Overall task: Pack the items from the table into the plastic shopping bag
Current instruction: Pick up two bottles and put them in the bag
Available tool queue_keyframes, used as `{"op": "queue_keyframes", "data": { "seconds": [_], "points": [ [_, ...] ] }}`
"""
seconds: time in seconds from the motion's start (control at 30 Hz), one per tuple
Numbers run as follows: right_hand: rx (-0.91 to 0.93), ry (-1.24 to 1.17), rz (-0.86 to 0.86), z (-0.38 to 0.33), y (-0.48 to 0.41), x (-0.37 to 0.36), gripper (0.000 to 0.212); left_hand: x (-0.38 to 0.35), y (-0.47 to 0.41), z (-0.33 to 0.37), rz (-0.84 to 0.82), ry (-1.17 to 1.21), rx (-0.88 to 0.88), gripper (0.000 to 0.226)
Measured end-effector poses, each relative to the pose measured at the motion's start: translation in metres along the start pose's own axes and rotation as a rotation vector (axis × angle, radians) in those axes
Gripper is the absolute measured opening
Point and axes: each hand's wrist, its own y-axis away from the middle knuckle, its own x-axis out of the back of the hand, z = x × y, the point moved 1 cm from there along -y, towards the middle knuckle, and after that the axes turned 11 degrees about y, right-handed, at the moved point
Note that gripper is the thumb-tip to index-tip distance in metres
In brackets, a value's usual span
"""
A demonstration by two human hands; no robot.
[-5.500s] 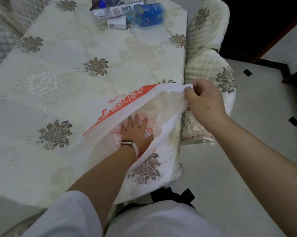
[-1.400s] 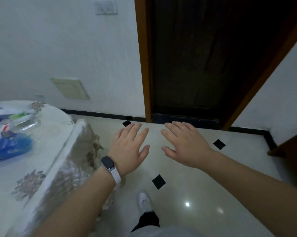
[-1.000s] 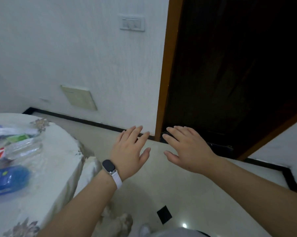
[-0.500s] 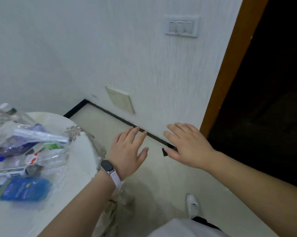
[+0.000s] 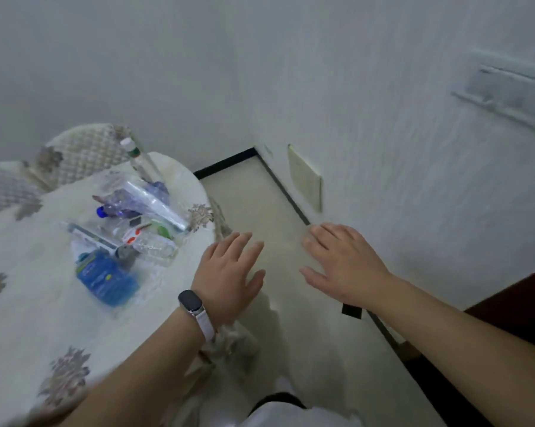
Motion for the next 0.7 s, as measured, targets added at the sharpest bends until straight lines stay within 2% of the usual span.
{"op": "queue_keyframes", "data": {
  "seconds": [0.27,0.5,0.7],
  "points": [
    [0.180,-0.026,-0.091,-0.044,-0.122,-0.032,0.057,-0.016,-0.010,-0.103,0.091,0.028,0.257,0.053],
    [0.255,-0.019,-0.063,-0.084,-0.220,-0.041,0.053,-0.023,-0.016,-0.201,0.169,0.029,0.468,0.051],
    [0.389,-0.052,-0.123,-0.137,-0.285,-0.060,0.056,-0.033,0.021,-0.258,0.203,0.131,0.740,0.052]
  ]
}}
